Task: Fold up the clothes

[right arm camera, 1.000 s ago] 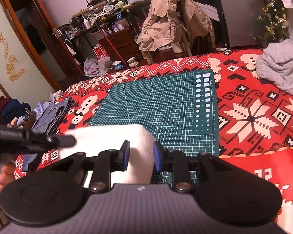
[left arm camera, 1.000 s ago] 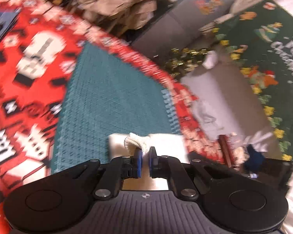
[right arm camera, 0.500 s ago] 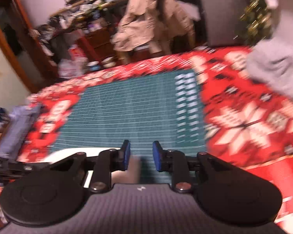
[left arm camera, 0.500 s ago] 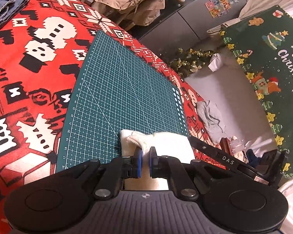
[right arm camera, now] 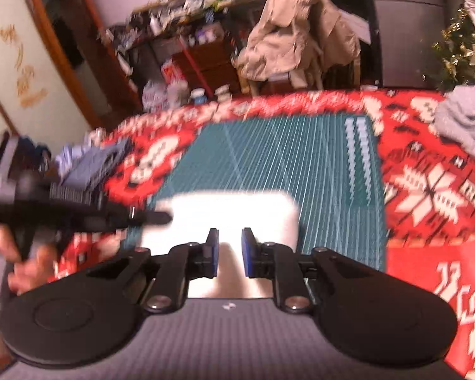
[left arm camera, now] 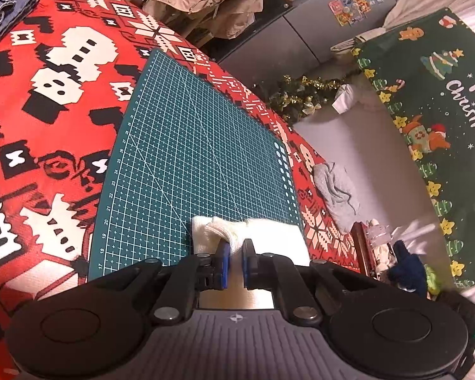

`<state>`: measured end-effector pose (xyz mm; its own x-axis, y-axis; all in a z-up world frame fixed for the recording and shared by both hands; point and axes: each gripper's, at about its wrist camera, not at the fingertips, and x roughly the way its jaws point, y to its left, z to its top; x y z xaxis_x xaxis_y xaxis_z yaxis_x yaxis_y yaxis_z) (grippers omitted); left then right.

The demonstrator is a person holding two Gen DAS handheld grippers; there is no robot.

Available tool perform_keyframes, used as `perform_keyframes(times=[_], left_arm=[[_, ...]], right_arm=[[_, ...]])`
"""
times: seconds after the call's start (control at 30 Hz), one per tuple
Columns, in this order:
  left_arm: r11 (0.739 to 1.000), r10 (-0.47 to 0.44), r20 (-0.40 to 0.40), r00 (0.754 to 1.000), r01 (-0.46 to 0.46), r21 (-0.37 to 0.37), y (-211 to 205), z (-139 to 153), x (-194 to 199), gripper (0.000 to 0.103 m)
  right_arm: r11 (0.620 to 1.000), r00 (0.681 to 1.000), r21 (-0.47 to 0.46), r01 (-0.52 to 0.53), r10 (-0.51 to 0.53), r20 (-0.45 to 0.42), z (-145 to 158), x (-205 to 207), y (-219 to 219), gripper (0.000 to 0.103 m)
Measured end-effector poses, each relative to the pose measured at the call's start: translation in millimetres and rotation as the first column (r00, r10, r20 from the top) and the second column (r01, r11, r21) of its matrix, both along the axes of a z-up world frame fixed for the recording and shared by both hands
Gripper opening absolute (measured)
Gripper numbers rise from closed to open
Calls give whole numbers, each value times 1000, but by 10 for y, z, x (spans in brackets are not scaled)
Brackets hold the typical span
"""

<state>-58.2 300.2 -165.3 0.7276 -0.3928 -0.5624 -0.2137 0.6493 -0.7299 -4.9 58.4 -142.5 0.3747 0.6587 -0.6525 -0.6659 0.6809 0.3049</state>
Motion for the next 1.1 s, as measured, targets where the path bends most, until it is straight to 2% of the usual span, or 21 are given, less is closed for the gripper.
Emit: perform_keyframes(times=[0.2, 0.3, 0.47, 0.57, 0.6, 0.63, 0.67, 0.8, 0.97, 1.1], left_arm=[[996, 14, -5, 1000, -15, -83, 65, -68, -15, 9], [991, 32, 1, 999, -32, -131, 100, -93, -126, 26], [979, 7, -3, 1000, -8, -202, 1, -136, -380, 28], [977, 6, 0, 1000, -6, -215, -83, -170, -495, 28], [976, 7, -1, 1000, -7, -219, -99, -177, -517, 22], [979, 9, -8, 1000, -11, -205, -114, -173, -535, 9], [984, 10, -14, 1000, -13, -177, -133, -160, -551, 6], [992, 19, -7, 1000, -20, -127, -148, -118, -591, 5], [990, 21, -19, 1000, -24, -139, -118, -145, -620, 5], [983, 30, -35, 999, -36, -179, -126, -173, -661, 9]], right_arm=[[995, 997, -70, -65, 68, 43, 12, -398, -42, 17], [995, 995, -61, -75, 78, 57, 66, -436, -4, 17], [996, 996, -25, -85, 86, 37, 72, -391, 110, 17], [996, 996, -16, -84, 84, 20, 47, -356, 180, 17], [997, 996, -14, -82, 82, 20, 45, -349, 199, 17], [997, 997, -12, -79, 80, 22, 43, -352, 211, 17], [997, 997, -11, -77, 78, 24, 45, -358, 222, 17], [994, 993, -36, -107, 109, 50, 54, -435, 322, 15], [977, 978, -91, -195, 200, 58, 44, -722, 336, 12], [972, 973, -111, -208, 217, 81, 54, -810, 334, 11]])
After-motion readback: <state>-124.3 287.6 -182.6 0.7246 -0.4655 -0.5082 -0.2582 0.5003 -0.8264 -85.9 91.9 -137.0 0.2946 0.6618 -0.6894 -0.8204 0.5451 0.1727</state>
